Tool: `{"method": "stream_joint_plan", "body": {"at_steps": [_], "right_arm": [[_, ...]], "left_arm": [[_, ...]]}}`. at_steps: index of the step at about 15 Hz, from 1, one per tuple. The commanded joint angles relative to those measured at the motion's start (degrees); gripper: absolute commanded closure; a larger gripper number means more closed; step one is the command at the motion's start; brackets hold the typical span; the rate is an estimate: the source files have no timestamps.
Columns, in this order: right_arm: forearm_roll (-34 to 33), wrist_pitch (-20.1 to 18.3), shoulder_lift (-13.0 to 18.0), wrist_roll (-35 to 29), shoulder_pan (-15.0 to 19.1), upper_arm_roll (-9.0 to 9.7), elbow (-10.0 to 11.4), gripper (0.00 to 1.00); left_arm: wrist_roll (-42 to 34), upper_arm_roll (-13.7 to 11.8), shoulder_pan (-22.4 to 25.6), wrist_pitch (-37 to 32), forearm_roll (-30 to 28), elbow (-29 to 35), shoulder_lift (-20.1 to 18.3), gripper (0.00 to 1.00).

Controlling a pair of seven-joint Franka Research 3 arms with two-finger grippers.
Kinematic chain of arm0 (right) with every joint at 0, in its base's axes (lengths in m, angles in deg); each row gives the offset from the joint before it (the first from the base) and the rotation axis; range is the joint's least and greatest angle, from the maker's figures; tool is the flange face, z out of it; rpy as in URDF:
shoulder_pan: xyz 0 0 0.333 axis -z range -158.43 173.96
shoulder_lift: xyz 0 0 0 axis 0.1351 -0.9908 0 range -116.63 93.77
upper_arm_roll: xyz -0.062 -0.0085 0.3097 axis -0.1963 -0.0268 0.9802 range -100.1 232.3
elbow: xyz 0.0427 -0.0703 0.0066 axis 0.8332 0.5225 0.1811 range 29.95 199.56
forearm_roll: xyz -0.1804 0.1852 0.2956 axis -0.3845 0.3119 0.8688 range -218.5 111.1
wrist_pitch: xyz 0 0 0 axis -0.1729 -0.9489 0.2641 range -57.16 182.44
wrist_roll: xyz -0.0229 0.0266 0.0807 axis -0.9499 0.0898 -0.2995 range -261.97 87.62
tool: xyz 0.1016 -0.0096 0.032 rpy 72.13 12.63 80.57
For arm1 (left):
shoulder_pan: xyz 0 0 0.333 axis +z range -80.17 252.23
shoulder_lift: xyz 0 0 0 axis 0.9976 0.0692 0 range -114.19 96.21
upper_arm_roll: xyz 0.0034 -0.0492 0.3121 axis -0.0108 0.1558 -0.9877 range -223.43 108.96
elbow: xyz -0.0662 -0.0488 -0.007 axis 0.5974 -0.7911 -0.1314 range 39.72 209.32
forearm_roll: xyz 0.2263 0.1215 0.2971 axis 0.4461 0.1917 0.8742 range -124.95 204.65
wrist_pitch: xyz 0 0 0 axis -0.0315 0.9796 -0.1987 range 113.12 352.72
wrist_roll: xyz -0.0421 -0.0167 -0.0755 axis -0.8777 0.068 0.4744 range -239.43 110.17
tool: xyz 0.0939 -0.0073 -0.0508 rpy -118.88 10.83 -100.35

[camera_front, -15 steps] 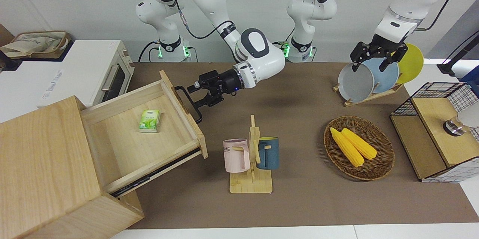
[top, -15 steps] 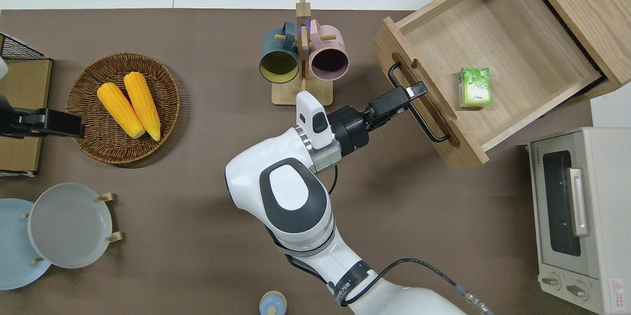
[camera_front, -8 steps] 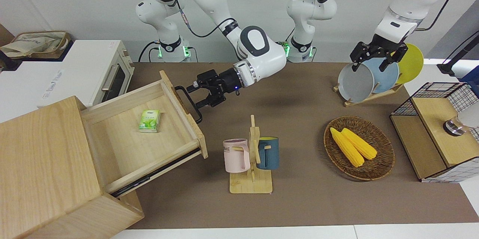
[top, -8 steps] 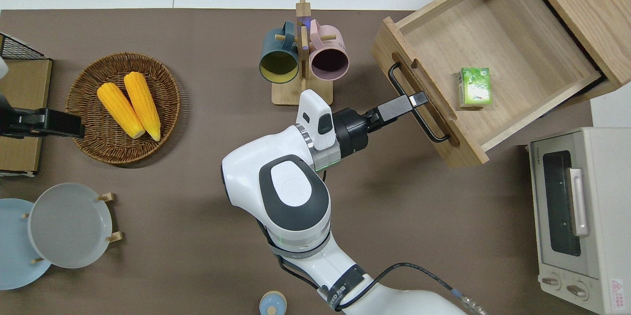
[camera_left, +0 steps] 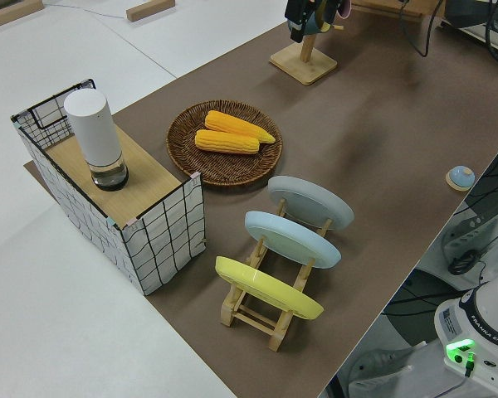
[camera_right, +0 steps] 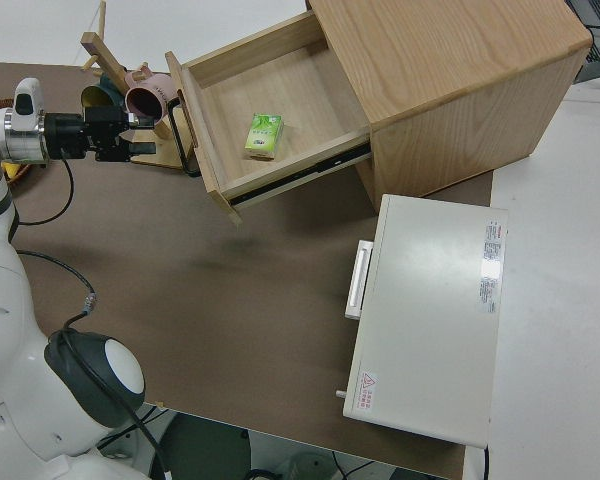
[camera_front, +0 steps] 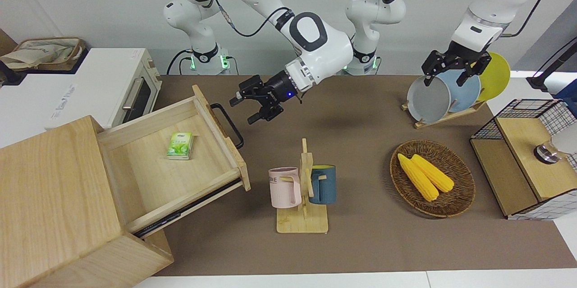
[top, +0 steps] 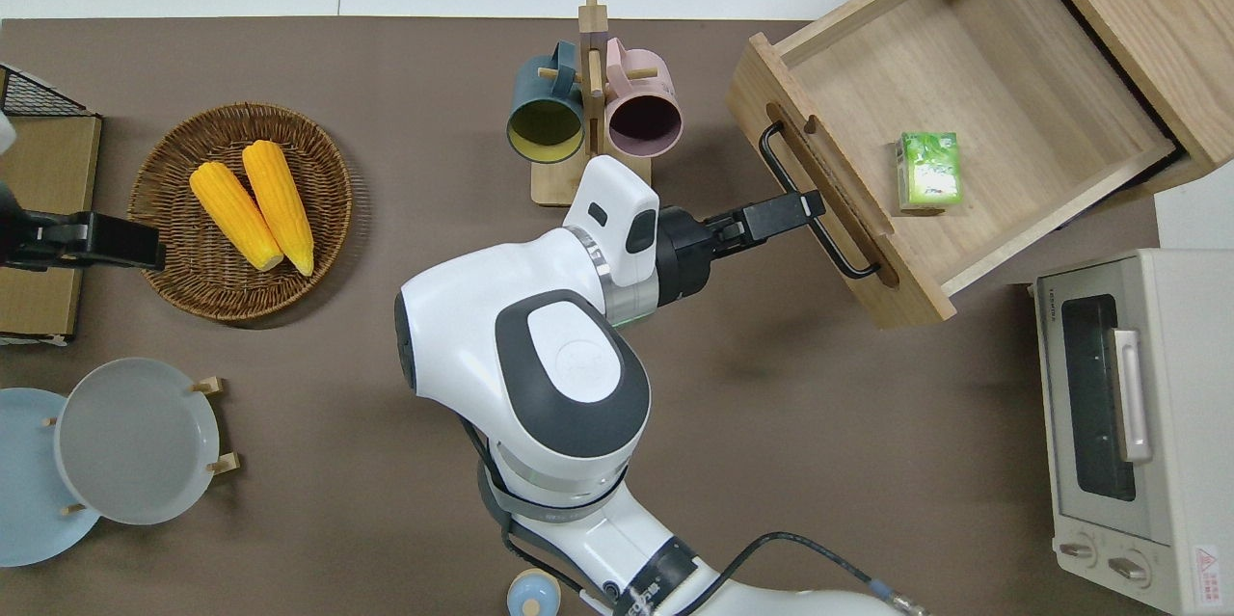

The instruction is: Slide drawer open with right arm

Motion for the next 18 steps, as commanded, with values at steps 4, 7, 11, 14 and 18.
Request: {"method": "stream_joint_plan", "body": {"at_steps": [4, 7, 11, 14, 18], "right_arm": [[10.97, -0.41, 2.08, 2.07, 2.16, 1.5, -8.06, 0.015], [16.5, 0.11, 5.15, 4.52, 4.53, 1.41, -8.25, 0.017], [26.6, 1.7, 9.81, 8.39, 9.88, 1.15, -8.25, 0.017], [33.9, 1.7, 12.28, 9.37, 14.01, 1.06, -8.25, 0.017], [42.78, 1.7, 14.65, 9.54, 18.5, 0.88, -7.9, 0.017]], "left_arm": [[-0.43, -0.95, -0.99, 0.02, 0.72, -1.17, 0.76, 0.0], [-0.43, -0.95, -0.99, 0.02, 0.72, -1.17, 0.76, 0.0], [-0.43, -0.95, -0.99, 0.02, 0.72, -1.17, 0.76, 0.0], [-0.43, -0.95, -0.99, 0.02, 0.72, -1.17, 0.76, 0.0], [-0.43, -0.95, -0.99, 0.02, 0.72, -1.17, 0.76, 0.0]]}}
